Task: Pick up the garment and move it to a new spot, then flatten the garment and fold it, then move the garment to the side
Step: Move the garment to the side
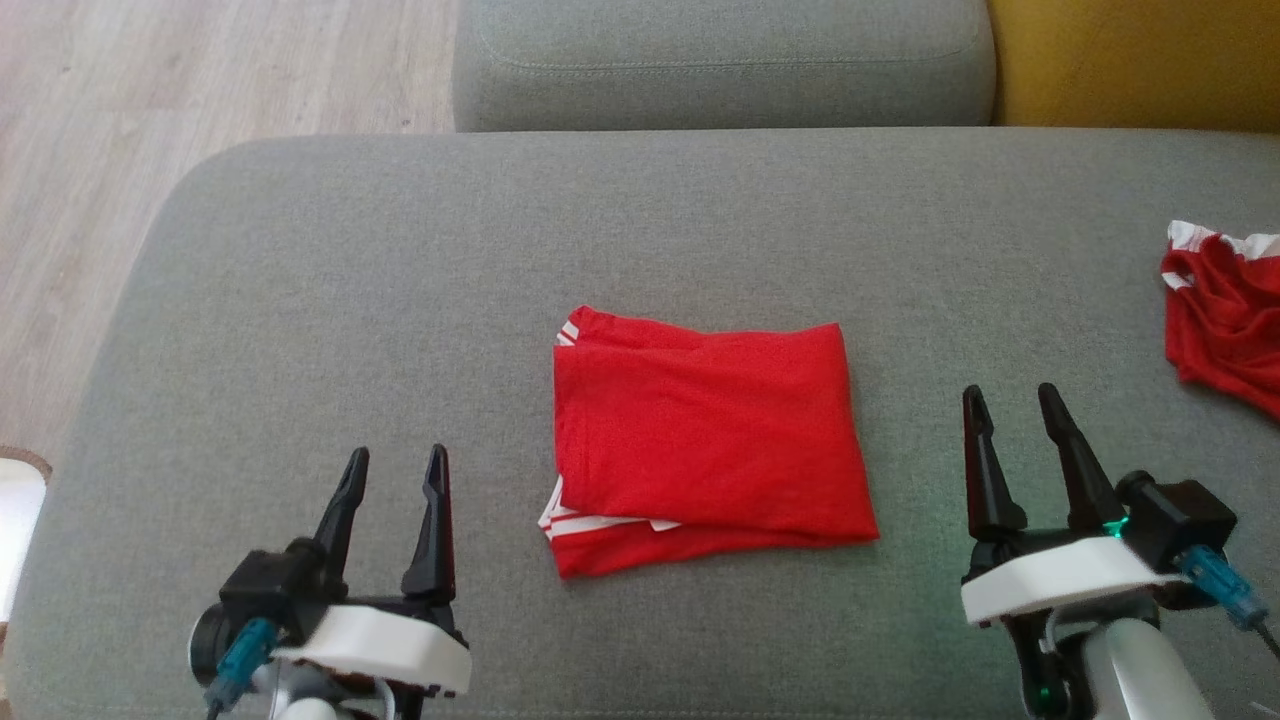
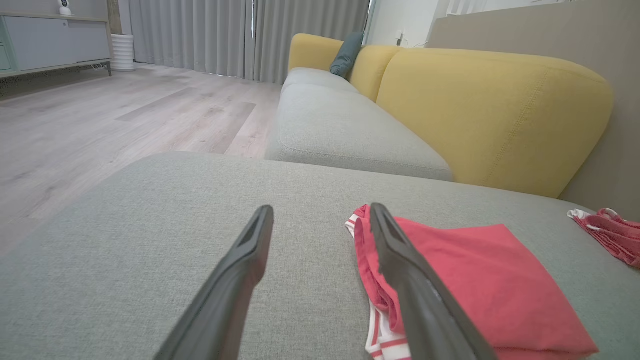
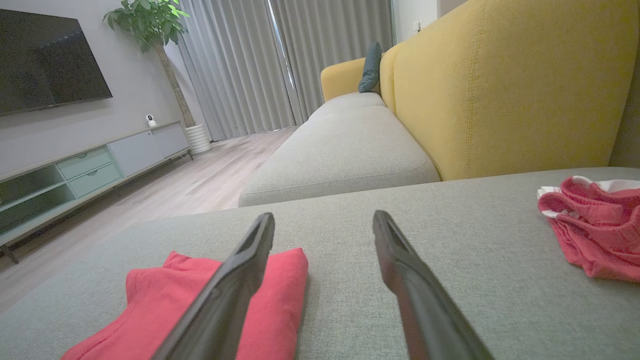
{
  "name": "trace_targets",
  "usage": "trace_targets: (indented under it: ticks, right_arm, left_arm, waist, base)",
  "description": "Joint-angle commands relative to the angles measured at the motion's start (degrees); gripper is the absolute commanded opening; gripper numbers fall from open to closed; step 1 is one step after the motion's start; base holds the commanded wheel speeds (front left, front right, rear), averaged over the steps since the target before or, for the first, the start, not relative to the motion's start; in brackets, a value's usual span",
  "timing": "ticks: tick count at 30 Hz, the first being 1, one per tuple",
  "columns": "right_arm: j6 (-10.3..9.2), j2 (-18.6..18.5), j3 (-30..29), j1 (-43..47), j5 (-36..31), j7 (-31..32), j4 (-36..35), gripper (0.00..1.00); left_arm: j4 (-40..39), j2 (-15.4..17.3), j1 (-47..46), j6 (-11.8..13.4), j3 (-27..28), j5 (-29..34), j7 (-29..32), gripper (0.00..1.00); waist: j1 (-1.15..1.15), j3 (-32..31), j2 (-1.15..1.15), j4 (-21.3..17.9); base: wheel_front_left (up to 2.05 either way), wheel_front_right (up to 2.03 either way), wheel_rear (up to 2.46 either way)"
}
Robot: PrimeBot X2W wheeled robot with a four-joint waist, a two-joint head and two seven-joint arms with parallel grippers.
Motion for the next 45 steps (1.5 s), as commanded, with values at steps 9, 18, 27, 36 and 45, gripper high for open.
trace_targets:
  ticks: [9,18,27,36,45]
  right_arm:
    - [0.37,-0.1,1.1,-1.1,-0.9,0.4,-2.2,1.0]
    - [0.37,-0.1,1.7,-2.0,-1.9,2.7,-1.3,1.0]
    - [0.37,-0.1,3.9,-7.7,-1.6,14.1,5.4,1.0]
    - [0.37,-0.1,2.2,-14.3,-2.6,21.9,13.8,1.0]
    - [0.37,-1.2,3.3,-16.4,1.3,29.9,17.9,0.38]
  left_arm:
    - [-1.4,-0.9,-1.2,-1.1,2.9,1.1,-0.7,1.0]
    - [-1.2,-1.2,-1.2,-1.6,2.9,1.5,-0.7,1.0]
    - [-1.7,-1.6,-2.5,-1.9,2.1,1.1,-0.7,1.0]
    - [-2.8,-1.7,-4.1,-1.6,1.2,-0.1,-0.7,1.0]
    - [-3.3,-1.7,-4.8,-0.4,0.6,-1.4,-0.7,1.0]
  waist:
    - [0.0,0.0,0.0,0.1]
    - [0.0,0.3,0.0,0.5]
    - [0.0,2.6,0.0,2.9]
    - [0.0,6.8,0.0,7.3]
    - [0.0,8.3,0.0,9.6]
  base:
    - [0.0,0.0,0.0]
    - [0.0,0.0,0.0]
    - [0.0,0.0,0.0]
    - [0.0,0.0,0.0]
    - [0.0,0.0,0.0]
